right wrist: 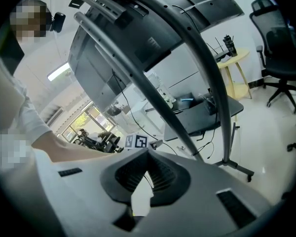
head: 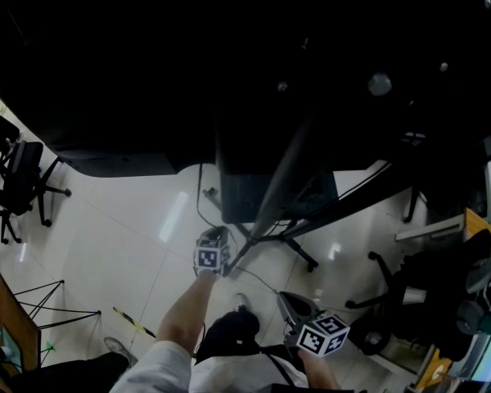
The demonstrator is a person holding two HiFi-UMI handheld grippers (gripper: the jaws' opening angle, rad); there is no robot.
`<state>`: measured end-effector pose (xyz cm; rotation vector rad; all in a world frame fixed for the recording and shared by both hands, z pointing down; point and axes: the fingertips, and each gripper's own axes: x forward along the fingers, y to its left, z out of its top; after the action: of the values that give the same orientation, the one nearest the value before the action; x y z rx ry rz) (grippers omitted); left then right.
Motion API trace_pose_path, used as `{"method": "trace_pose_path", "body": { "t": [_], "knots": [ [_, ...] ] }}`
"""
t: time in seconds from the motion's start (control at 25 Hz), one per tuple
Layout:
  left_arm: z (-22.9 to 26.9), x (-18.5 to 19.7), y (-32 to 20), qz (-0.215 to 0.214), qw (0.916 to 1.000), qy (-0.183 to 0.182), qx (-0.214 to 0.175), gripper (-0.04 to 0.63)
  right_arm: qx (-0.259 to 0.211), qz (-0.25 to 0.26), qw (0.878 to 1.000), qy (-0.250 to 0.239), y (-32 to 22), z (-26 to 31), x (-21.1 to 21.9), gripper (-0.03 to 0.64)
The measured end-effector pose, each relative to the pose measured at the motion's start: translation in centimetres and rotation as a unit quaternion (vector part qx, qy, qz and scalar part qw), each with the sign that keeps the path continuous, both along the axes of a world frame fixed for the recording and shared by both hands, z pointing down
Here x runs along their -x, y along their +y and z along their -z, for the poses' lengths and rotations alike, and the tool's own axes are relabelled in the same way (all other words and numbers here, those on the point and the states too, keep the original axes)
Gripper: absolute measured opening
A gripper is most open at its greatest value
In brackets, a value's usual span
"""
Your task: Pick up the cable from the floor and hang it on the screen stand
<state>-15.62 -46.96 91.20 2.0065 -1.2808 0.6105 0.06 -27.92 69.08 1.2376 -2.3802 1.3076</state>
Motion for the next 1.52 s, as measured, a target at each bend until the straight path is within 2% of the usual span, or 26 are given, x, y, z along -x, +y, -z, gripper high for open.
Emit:
{"method": "trace_pose_path", "body": {
  "t": [0.32,0.64,1.0,1.28,1.52],
  "knots": [
    [7.4,-2.9,6.5,-0.002,0.9962,0.071,-0.050,0.014,-0.013,0.023,1.000,0.003,3.6,1.5,-1.6,0.008],
    [15.8,-5.6,13.8,0.005,0.9931,0.081,-0.084,0.014,-0.041,0.064,0.997,0.029,7.0,3.3,-3.8,0.008],
    [25.6,-11.8,22.5,-0.008,0.9888,0.096,-0.114,0.015,-0.049,0.071,0.996,0.024,10.9,4.0,-7.5,0.008],
    [31.4,-15.2,27.4,-0.022,0.9840,0.117,-0.132,0.015,-0.062,0.081,0.995,0.021,13.4,4.2,-9.2,0.008],
    [35.8,-17.2,29.3,-0.047,0.9811,0.112,-0.151,0.015,-0.061,0.068,0.996,0.018,14.2,3.7,-11.0,0.008]
  ]
}}
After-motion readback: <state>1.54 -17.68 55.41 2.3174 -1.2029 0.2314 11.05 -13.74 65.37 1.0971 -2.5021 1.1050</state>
